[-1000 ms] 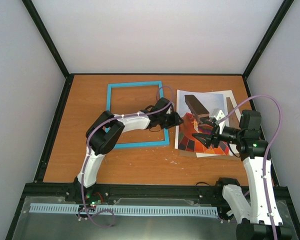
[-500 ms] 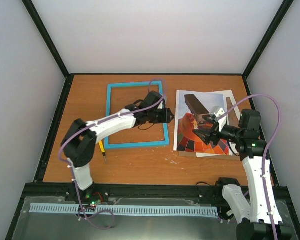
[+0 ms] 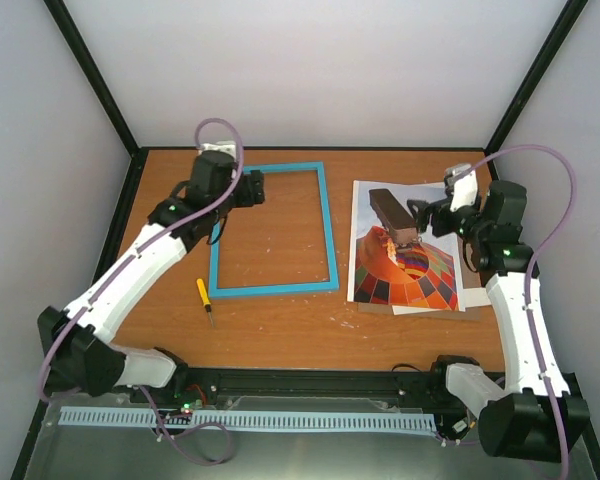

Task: Take the photo out of the frame

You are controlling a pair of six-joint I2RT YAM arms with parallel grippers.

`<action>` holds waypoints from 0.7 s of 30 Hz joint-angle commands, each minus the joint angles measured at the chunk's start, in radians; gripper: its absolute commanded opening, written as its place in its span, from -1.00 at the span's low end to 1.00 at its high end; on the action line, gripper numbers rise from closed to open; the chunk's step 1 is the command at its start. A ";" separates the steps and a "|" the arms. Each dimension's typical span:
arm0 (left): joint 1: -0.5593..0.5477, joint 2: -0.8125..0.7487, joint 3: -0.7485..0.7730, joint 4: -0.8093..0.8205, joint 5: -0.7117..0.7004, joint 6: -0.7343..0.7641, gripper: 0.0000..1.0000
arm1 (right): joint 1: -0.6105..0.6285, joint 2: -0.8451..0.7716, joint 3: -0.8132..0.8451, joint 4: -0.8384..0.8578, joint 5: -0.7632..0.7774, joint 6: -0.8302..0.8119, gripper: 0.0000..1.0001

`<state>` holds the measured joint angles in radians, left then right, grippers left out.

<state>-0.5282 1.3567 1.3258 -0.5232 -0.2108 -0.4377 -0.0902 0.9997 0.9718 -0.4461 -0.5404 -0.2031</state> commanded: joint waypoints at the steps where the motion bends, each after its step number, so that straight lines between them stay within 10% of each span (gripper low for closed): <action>1: 0.038 -0.093 -0.096 0.112 -0.113 0.115 0.79 | 0.001 0.036 0.013 0.164 0.295 0.278 1.00; 10: 0.040 -0.214 -0.308 0.280 -0.322 0.015 0.87 | 0.001 -0.025 -0.146 0.224 0.014 0.165 1.00; 21: 0.040 -0.271 -0.360 0.334 -0.329 0.031 0.93 | 0.002 -0.030 -0.152 0.244 0.139 0.132 1.00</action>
<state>-0.4908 1.0851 0.9596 -0.2226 -0.5297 -0.3981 -0.0898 0.9878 0.8280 -0.2359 -0.4068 -0.0525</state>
